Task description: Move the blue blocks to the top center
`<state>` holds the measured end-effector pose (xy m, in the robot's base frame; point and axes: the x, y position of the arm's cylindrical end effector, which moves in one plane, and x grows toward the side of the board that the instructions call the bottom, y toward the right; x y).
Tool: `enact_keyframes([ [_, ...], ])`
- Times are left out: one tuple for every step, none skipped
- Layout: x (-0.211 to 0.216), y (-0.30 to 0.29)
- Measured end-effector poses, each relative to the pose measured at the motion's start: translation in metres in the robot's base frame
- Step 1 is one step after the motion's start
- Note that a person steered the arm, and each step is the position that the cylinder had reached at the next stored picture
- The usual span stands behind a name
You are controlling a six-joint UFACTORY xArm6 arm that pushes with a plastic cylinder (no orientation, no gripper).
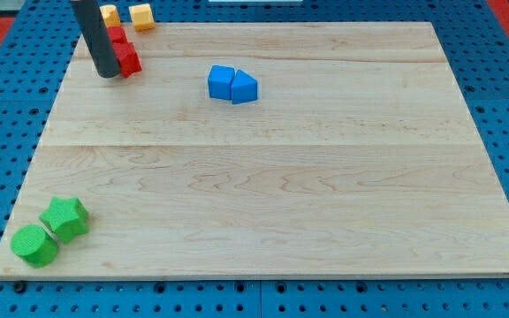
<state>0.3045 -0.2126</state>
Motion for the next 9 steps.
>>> enact_keyframes([
  [-0.002,0.019],
  [-0.019,0.035],
  [-0.028,0.041],
  [-0.022,0.049],
  [-0.022,0.050],
  [-0.022,0.050],
  [0.012,0.063],
  [0.040,0.086],
  [0.044,0.086],
])
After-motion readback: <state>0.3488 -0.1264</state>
